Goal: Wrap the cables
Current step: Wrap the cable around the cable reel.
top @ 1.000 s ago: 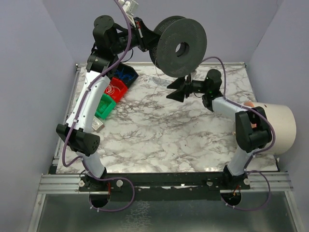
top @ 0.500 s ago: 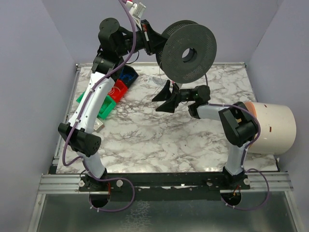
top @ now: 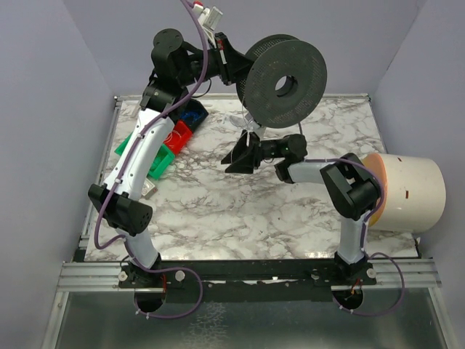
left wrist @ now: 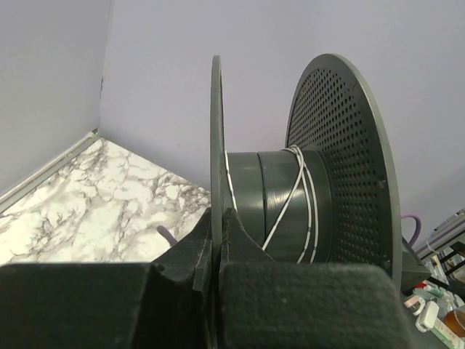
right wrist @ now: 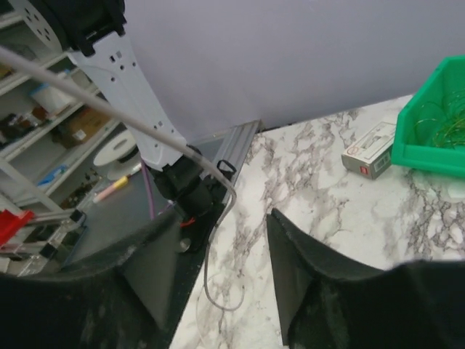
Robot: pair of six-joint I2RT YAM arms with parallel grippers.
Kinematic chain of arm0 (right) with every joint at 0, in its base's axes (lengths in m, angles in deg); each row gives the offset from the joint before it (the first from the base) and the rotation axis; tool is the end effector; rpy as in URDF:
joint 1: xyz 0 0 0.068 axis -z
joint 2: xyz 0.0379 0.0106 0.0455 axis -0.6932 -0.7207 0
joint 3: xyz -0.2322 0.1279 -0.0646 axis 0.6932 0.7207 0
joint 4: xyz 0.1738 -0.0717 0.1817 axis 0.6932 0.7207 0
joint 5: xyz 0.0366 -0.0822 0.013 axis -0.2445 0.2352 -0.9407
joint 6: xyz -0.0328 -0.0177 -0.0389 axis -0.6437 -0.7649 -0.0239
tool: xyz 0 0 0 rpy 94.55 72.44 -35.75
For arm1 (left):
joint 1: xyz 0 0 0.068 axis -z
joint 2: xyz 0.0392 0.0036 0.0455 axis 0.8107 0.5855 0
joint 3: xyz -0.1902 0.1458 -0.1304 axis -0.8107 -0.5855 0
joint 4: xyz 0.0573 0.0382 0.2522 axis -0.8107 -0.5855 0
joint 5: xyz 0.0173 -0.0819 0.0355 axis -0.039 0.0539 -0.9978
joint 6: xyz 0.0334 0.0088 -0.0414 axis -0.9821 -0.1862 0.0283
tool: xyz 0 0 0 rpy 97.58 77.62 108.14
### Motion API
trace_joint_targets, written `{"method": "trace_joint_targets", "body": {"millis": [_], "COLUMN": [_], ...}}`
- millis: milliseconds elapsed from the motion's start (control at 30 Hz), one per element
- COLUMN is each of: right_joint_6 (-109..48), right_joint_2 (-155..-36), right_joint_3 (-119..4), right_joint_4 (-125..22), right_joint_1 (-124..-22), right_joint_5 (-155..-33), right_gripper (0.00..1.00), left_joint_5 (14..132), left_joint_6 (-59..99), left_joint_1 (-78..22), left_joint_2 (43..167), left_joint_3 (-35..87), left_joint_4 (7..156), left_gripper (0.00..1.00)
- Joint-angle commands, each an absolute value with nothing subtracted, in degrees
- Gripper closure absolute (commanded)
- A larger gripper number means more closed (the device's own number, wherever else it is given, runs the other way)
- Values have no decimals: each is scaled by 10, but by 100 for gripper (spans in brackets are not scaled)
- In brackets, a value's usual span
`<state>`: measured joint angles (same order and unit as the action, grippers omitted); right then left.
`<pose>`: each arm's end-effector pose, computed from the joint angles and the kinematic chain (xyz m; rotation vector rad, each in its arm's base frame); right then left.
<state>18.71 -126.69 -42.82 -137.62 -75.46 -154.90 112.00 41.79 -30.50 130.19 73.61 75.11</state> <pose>0.3170 0.2338 0.2513 -1.0567 1.2604 1.8095 0.3334 -0.1747 0.5347 0.6470 1.3973 -1.3392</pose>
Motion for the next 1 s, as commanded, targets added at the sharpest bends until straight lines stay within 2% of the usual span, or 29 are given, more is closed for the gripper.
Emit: {"method": "trace_joint_targets", "body": {"millis": [0,67,100,233,400,600,733,833,900,967], "right_joint_6": [185,164,150,62,101,251,420,507,501,450], "right_joint_2": [-1276,-1272,-1269,-1238,-1208,-1192,-1214,-1214,-1196,-1163], "right_joint_3": [-419,-411,-408,-390,-349,-357,-404,-406,-405,-404], "right_joint_4": [-1401,-1367,-1334,-1158,-1154,-1290,-1395,-1483,-1455,-1355], "right_joint_1": [-771,-775,-775,-754,-654,-531,-490,-472,-463,-456], "right_joint_5": [-1539,-1532,-1521,-1437,-1352,-1459,-1572,-1600,-1609,-1616], "right_gripper": [62,96,99,99,100,100,100,100,100,99], "left_joint_5": [1125,1123,1121,1117,1113,1087,1034,1001,993,982], "left_joint_6": [415,410,408,391,348,234,124,69,36,4], "left_joint_1": [-301,-301,-301,-302,-307,-317,-317,-317,-316,-315], "left_joint_2": [1293,1293,1292,1287,1272,1256,1243,1232,1228,1225], "left_joint_3": [740,742,743,750,759,766,759,738,724,714], "left_joint_4": [775,770,767,748,703,606,532,502,488,474], "left_gripper": [100,100,100,100,100,100,100,100,100,100]}}
